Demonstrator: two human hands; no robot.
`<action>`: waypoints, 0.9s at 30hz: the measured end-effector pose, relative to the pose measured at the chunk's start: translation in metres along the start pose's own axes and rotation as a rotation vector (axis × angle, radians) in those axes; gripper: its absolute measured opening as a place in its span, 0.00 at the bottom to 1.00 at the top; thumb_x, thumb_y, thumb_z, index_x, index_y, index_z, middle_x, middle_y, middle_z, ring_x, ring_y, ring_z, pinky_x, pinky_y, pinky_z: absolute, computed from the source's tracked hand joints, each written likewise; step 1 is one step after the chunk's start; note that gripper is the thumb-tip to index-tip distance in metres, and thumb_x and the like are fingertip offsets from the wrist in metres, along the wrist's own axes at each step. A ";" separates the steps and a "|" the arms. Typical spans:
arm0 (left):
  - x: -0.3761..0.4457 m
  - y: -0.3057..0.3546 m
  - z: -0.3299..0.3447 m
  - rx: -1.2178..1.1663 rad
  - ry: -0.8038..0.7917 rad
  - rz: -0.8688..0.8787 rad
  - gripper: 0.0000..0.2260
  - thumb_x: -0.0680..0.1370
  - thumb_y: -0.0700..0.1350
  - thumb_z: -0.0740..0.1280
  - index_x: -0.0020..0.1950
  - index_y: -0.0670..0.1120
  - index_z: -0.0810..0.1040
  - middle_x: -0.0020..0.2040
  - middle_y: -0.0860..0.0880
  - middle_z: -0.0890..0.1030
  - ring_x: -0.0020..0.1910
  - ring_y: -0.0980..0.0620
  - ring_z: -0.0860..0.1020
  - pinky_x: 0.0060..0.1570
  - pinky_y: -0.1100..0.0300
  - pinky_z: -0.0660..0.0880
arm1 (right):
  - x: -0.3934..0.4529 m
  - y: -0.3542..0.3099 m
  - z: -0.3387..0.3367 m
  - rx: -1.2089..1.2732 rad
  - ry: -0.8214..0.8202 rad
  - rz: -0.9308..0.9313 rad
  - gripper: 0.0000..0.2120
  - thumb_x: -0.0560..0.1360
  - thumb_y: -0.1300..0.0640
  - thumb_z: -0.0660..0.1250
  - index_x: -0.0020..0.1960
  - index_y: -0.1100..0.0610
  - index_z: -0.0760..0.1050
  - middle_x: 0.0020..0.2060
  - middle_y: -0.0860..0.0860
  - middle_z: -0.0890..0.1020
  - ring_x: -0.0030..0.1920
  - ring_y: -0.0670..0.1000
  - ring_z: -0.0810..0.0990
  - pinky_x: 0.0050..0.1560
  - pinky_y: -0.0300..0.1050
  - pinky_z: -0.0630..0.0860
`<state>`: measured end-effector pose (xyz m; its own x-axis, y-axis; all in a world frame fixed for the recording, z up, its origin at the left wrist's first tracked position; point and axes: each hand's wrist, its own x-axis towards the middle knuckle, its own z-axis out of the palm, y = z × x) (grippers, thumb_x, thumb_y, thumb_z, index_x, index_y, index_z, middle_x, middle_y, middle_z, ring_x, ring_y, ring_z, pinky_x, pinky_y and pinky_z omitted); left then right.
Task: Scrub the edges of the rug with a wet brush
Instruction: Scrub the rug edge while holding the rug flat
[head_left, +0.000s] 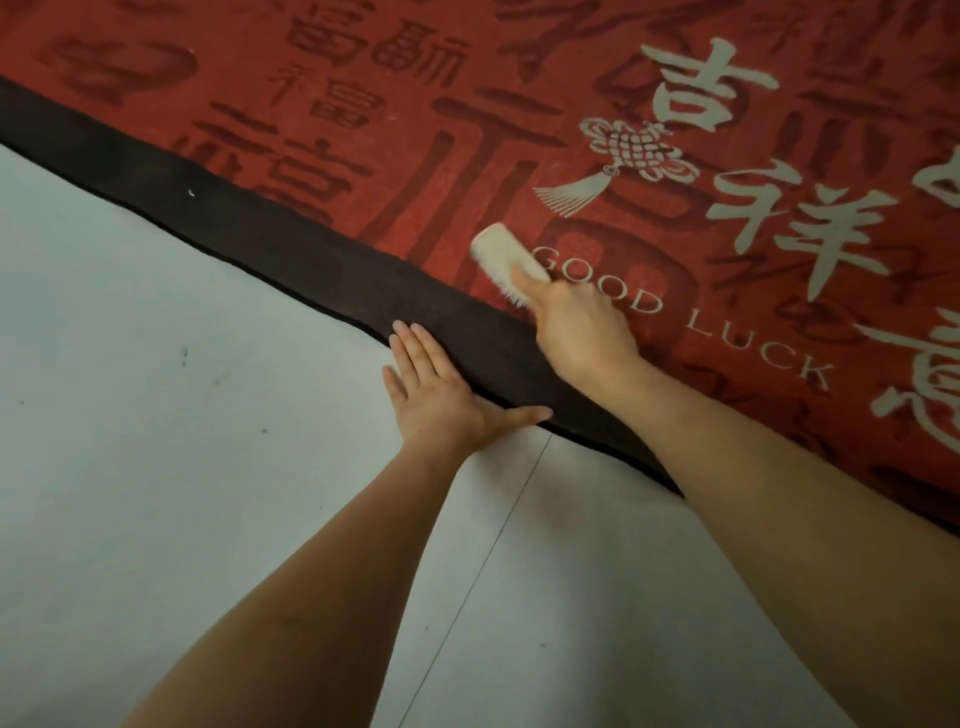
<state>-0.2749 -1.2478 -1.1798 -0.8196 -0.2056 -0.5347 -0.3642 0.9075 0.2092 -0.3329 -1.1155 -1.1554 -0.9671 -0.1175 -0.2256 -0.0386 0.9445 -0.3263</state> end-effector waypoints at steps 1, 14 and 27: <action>0.001 -0.001 0.001 -0.002 0.010 0.004 0.71 0.57 0.79 0.67 0.74 0.39 0.25 0.75 0.42 0.26 0.75 0.46 0.28 0.71 0.49 0.30 | -0.001 -0.005 0.004 0.045 0.024 0.019 0.26 0.79 0.62 0.55 0.72 0.41 0.64 0.52 0.60 0.80 0.52 0.64 0.79 0.46 0.52 0.73; 0.006 -0.005 0.006 0.102 0.026 0.010 0.56 0.74 0.64 0.66 0.75 0.36 0.27 0.75 0.39 0.26 0.75 0.43 0.28 0.75 0.43 0.34 | -0.032 -0.048 0.024 0.138 -0.106 -0.133 0.23 0.82 0.59 0.52 0.74 0.42 0.60 0.56 0.59 0.78 0.54 0.61 0.78 0.50 0.51 0.74; 0.000 0.005 0.000 0.146 0.010 -0.019 0.66 0.64 0.75 0.66 0.74 0.36 0.28 0.75 0.37 0.28 0.76 0.42 0.30 0.75 0.43 0.34 | -0.043 -0.011 0.015 0.019 -0.140 -0.174 0.27 0.80 0.60 0.56 0.75 0.38 0.59 0.54 0.60 0.78 0.53 0.62 0.78 0.50 0.53 0.74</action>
<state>-0.2765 -1.2437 -1.1783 -0.8177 -0.2262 -0.5293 -0.3123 0.9468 0.0777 -0.2871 -1.1253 -1.1557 -0.9019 -0.3207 -0.2895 -0.1955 0.9005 -0.3885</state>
